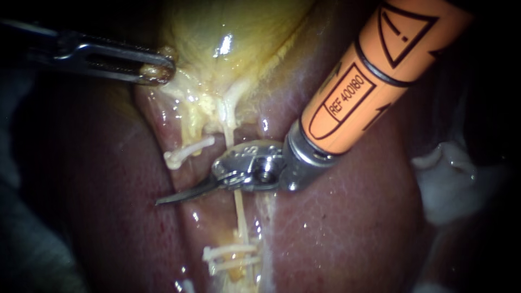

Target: Go back from the cut left tube

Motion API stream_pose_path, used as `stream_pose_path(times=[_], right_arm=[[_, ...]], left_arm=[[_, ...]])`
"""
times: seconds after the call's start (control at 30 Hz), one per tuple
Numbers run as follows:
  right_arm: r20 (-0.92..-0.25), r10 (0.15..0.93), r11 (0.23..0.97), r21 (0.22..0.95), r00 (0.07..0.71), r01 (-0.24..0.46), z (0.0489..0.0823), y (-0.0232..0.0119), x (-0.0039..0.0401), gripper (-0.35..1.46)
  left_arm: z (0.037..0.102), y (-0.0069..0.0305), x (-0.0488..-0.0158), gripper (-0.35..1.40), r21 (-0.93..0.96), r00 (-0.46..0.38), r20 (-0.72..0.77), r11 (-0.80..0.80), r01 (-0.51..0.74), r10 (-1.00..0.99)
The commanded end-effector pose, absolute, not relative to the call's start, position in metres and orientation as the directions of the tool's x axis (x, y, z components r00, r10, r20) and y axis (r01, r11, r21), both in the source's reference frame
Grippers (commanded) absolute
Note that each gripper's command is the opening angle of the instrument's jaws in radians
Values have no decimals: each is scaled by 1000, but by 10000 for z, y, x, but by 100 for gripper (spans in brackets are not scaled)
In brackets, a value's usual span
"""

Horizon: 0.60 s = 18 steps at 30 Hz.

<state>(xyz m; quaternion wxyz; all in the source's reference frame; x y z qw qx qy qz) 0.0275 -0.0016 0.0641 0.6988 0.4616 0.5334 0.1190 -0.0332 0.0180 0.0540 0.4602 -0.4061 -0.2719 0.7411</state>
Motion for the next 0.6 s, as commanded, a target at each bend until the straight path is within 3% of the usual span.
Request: stream_pose_path(times=[0.03, 0.1, 0.13, 0.2, 0.23, 0.4, 0.6], right_arm=[[-636, 658, 545, 772, 404, 328, 641, -16, 274, -35], [-636, 659, 549, 772, 401, 321, 639, -17, 274, -27], [-636, 661, 553, 772, 399, 315, 638, -18, 274, 31], [-636, 665, 566, 771, 391, 292, 636, -19, 274, 86], [-636, 667, 570, 771, 388, 284, 636, -20, 275, 103], [-636, 669, 575, 771, 385, 275, 636, -20, 276, 126], [-636, 672, 583, 770, 380, 259, 635, -20, 276, 135]], left_arm=[[540, 180, -332, -35, -777, -247, -352, -429, -460, 903], [541, 180, -332, -35, -777, -247, -352, -429, -460, 903], [541, 180, -331, -35, -776, -246, -353, -429, -462, 903], [541, 181, -331, -35, -776, -246, -353, -429, -462, 903], [542, 181, -331, -35, -776, -246, -353, -429, -462, 903], [543, 182, -330, -35, -775, -245, -353, -429, -464, 903], [543, 182, -330, -35, -775, -245, -353, -429, -464, 903]])
